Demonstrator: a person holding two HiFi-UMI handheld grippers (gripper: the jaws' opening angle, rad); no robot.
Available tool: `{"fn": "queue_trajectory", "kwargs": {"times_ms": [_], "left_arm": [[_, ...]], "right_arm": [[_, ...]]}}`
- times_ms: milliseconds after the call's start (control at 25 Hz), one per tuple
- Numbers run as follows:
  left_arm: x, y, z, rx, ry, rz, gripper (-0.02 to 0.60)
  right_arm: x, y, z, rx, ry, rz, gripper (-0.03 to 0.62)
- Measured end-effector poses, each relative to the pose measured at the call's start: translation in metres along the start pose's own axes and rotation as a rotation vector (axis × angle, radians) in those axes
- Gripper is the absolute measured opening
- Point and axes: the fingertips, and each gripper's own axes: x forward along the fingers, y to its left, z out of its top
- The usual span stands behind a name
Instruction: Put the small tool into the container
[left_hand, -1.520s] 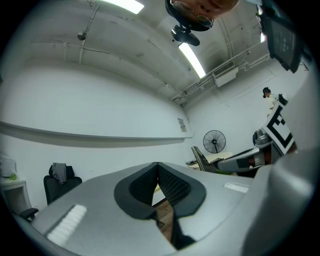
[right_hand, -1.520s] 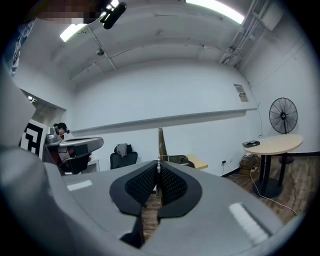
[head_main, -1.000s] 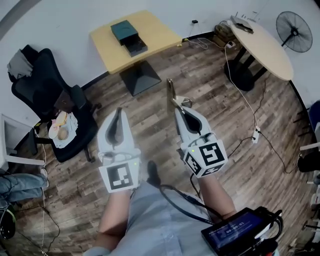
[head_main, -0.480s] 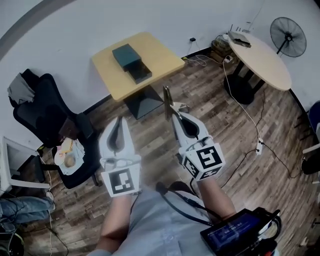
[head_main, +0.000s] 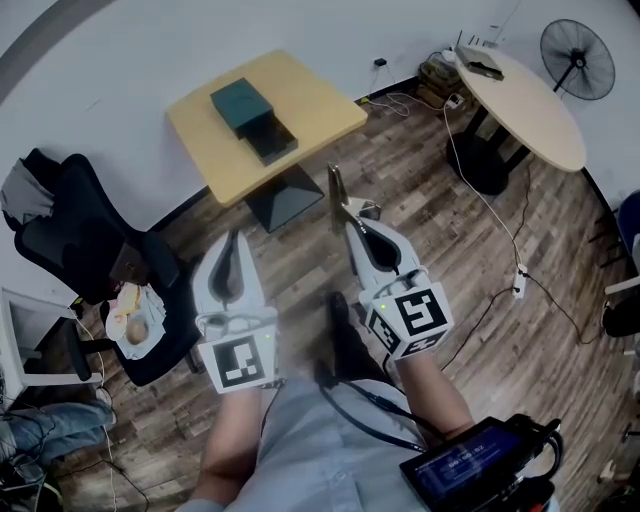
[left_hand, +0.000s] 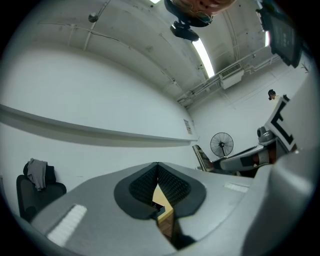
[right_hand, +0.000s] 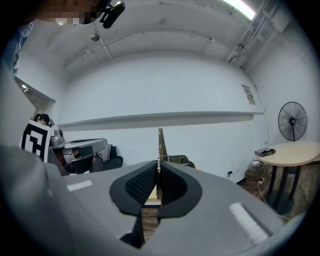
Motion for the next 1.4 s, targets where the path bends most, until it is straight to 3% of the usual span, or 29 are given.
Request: {"fn": "queue_trajectory", "kwargs": {"times_ms": [560, 800, 1080, 1400], "left_arm": [[0.137, -0.009, -0.051, 0.061, 0.109, 0.001, 0.011], [0.203, -0.012, -0.049, 0.092, 0.11, 0.023, 0.011], [0.25, -0.006, -0.035, 0.116, 0.066, 0.095, 0.011], [0.253, 0.028, -0.026, 0.131, 0.046, 0.222, 0.011]], "right_arm": [[0.109, -0.103, -0.021, 0.045, 0.057, 0.012, 0.006], [0.163, -0.145, -0.014, 0.062, 0.058, 0.057, 0.006], [0.211, -0.17, 0.011, 0.031, 0.027, 0.144, 0.006], [0.25, -0.163, 0.028, 0.005, 0.011, 0.251, 0.006]]}}
